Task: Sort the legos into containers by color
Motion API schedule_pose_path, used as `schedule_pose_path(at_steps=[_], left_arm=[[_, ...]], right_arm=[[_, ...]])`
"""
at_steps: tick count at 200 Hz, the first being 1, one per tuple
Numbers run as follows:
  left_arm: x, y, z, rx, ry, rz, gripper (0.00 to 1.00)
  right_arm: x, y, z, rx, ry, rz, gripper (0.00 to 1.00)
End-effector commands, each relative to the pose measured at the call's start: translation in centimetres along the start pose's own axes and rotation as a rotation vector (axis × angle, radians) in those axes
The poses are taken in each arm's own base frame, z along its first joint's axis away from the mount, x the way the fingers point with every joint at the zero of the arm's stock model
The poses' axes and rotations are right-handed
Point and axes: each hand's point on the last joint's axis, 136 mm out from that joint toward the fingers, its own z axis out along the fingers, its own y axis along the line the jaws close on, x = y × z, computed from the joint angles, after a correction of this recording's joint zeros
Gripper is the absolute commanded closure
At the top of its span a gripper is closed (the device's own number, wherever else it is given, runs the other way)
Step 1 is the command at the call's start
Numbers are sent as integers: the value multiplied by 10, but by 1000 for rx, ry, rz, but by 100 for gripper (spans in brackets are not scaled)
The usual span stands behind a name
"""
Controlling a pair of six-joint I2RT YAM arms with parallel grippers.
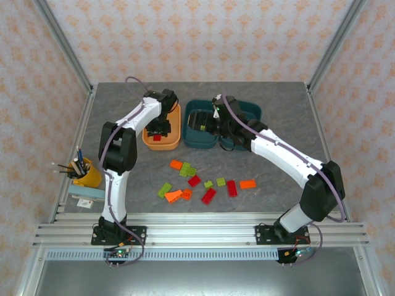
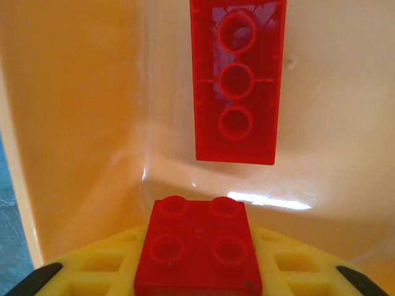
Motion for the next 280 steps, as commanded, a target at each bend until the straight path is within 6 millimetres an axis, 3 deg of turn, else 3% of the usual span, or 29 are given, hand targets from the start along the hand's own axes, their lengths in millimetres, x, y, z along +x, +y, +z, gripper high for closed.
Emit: schedule_pose_path(at_steps=[1, 50, 81, 105, 136, 170, 181, 199, 223, 253, 280], left_arm=[[-2, 6, 2, -38, 13, 23, 69], [-3, 11, 15, -95, 29, 38, 66], [0, 15, 16, -116, 29, 39, 53], [-3, 14, 7, -98, 4, 34, 42], [-16, 7, -30, -47, -80, 20, 36], [-22, 0, -97, 92, -233, -42, 24], [-19, -3, -119, 159, -285, -59, 15], [-6, -10, -156, 287, -362, -61, 2], [24, -33, -188, 463, -424, -2, 0], [82, -73, -209, 676, -441, 146, 0], [132, -91, -203, 773, -409, 221, 0]], right_arm=[[5, -7, -2, 12, 16, 27, 3], [9, -15, -2, 34, 27, 34, 3], [10, -20, -8, 56, 17, 36, 3], [11, -28, -18, 99, 11, 30, 4], [10, -45, -43, 189, -28, 42, 5], [12, -82, -85, 381, -105, 126, 8], [16, -98, -100, 463, -123, 181, 9], [28, -122, -124, 589, -146, 305, 13], [64, -153, -149, 766, -94, 492, 18], [116, -171, -141, 826, 17, 701, 23], [151, -186, -129, 842, 57, 856, 25]])
